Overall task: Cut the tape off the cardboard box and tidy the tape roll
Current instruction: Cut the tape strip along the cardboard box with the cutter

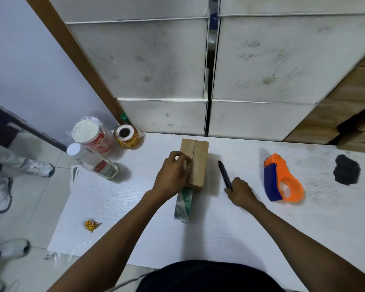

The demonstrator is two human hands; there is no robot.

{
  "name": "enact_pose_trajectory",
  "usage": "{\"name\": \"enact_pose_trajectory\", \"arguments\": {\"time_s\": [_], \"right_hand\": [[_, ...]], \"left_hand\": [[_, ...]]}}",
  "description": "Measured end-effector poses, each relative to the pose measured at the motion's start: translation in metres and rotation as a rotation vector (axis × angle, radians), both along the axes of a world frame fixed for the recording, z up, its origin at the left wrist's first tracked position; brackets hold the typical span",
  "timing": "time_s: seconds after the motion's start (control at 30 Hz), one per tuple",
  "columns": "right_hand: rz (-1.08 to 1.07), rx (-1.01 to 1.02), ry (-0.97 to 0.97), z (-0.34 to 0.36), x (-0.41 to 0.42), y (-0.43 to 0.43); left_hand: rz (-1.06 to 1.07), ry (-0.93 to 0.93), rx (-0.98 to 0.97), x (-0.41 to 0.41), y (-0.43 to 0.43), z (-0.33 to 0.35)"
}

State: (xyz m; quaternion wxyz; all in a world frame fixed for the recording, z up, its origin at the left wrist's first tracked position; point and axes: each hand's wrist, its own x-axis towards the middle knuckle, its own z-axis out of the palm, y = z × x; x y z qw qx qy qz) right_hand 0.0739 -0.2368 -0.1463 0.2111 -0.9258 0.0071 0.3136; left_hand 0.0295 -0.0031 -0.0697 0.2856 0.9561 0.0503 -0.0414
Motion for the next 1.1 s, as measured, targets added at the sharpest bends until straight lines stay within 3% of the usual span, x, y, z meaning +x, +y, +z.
{"name": "enact_pose_trajectory", "arguments": {"time_s": [0.1,0.23,0.37,0.53,0.63,0.87,1.1], "right_hand": [[-0.034,0.088,0.101,0.001,0.001,-0.005],[-0.321,0.422,0.172,0.012,-0.007,-0.007],[-0.362,0.642,0.057,0.033,-0.016,-0.009],[-0.222,0.686,-0.174,0.060,-0.025,-0.007],[-0.154,0.742,-0.242,0.082,-0.036,0.003],[-0.013,0.777,-0.359,0.109,-0.058,0.027],[-0.038,0.799,-0.352,0.106,-0.067,0.031]], "left_hand": [[-0.001,-0.009,-0.016,-0.002,0.000,-0.003],[0.013,-0.023,-0.046,-0.003,0.000,-0.005],[0.053,-0.105,-0.041,-0.009,-0.003,-0.003],[0.034,-0.249,0.012,-0.020,-0.010,0.009],[0.022,-0.266,-0.172,-0.022,-0.019,0.023],[0.147,-0.005,-0.811,-0.023,-0.036,0.052],[0.283,0.020,-1.056,-0.032,-0.044,0.055]]}}
